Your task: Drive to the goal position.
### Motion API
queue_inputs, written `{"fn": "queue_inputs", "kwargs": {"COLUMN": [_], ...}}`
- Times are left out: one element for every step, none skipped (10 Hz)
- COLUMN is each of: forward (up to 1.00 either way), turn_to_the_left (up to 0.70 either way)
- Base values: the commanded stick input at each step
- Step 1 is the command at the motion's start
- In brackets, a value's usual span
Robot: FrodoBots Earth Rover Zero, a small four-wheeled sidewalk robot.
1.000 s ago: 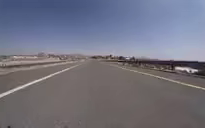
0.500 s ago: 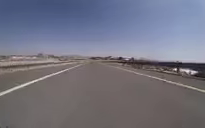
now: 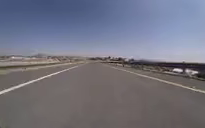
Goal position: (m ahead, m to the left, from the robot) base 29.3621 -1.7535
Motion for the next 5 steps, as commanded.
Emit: {"fn": "queue_inputs", "kwargs": {"forward": [1.0, 1.0, 1.0, 1.0, 1.0], "turn_to_the_left": [0.27, 0.27, 0.0, 0.0, 0.0]}}
